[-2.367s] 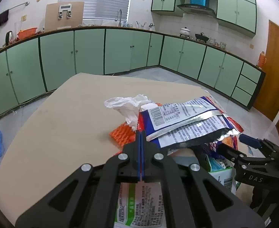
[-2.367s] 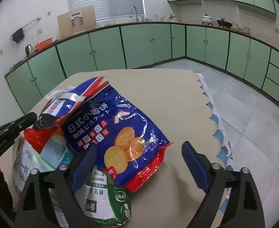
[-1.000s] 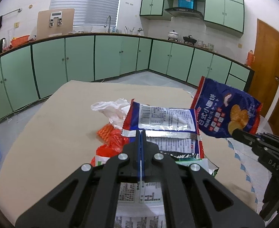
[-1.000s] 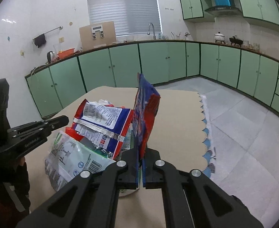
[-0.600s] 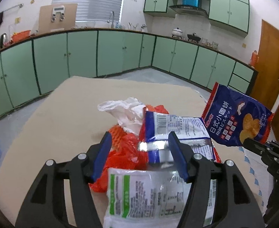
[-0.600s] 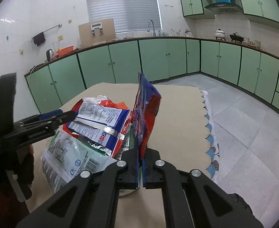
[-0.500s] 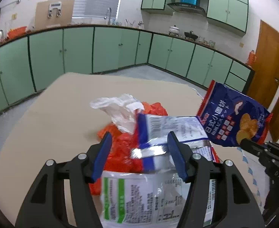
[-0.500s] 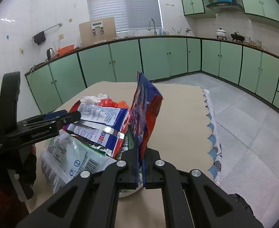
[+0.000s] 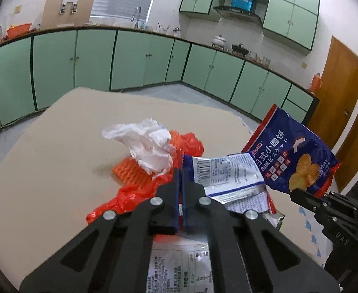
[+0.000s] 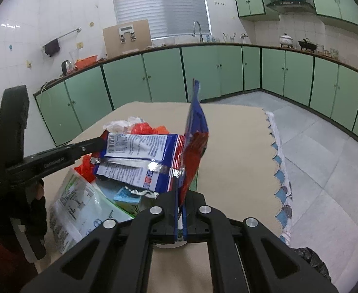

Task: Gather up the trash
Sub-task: 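Lift both wrappers and carry them toward the black bin, then release both wrappers into the black bin by opening both tools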

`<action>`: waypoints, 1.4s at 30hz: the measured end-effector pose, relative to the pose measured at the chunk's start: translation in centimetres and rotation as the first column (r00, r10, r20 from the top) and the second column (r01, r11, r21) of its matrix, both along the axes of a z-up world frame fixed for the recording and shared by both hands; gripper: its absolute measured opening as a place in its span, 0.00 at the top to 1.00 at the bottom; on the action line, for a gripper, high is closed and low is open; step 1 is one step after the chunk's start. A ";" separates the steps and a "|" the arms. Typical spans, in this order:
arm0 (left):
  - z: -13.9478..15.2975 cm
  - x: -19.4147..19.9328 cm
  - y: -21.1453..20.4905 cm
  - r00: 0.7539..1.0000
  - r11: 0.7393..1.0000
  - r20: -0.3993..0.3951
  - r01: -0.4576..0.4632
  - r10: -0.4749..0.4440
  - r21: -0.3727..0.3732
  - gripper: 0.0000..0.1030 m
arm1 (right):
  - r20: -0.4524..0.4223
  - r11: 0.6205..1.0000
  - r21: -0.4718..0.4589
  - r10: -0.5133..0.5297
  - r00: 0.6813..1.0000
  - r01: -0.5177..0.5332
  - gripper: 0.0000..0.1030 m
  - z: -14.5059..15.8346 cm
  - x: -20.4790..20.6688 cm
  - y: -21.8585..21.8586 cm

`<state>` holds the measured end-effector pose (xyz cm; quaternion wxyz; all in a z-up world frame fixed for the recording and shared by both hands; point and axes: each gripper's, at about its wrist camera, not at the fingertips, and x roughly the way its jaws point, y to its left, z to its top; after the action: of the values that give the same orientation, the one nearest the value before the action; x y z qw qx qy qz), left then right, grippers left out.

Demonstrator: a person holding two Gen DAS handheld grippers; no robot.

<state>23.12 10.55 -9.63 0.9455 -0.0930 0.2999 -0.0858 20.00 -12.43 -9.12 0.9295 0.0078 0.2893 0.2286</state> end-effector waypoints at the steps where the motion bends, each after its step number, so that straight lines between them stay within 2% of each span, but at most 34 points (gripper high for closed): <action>1: 0.4 -0.3 -0.1 1.000 1.000 0.010 -0.002 0.002 0.002 1.00 | 0.008 1.000 0.001 -0.001 1.000 0.001 0.98 0.4 -0.1 -0.1; 10: 4.6 -3.3 -1.5 0.990 0.999 0.144 -0.021 0.014 0.049 1.00 | 0.076 0.999 0.042 -0.038 0.996 0.035 0.98 3.6 -2.0 -1.6; 13: 6.1 -4.0 -2.4 0.983 0.999 0.183 -0.011 0.002 0.044 1.00 | 0.107 0.998 0.048 -0.055 0.993 0.050 0.98 4.8 -3.1 -2.6; 21: 8.5 -7.0 -7.7 0.963 0.995 0.254 0.076 -0.089 0.060 1.00 | 0.142 0.992 0.044 -0.122 0.982 0.117 0.98 6.6 -6.3 -6.2; 27: 7.6 -8.5 -13.0 0.953 0.982 0.242 0.169 -0.185 0.085 1.00 | 0.113 0.975 0.027 -0.221 0.969 0.219 0.98 5.7 -9.8 -11.0; 33: 5.5 -9.7 -19.4 0.938 0.960 0.207 0.258 -0.277 0.112 1.00 | 0.073 0.944 0.000 -0.328 0.942 0.329 0.98 4.1 -13.4 -15.6; 36: 4.2 -10.5 -23.0 0.926 0.941 0.185 0.307 -0.330 0.141 1.00 | 0.044 0.928 -0.008 -0.371 0.927 0.372 0.98 3.1 -14.7 -17.5; 42: 0.7 -11.8 -27.2 0.913 0.914 0.126 0.364 -0.388 0.178 1.00 | -0.021 0.905 -0.035 -0.425 0.905 0.424 0.98 0.2 -15.8 -19.9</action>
<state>11.36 -16.62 -8.95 0.9363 0.0452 0.2417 -0.2508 4.15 -32.38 -8.90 0.9529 0.0601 0.2968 0.0166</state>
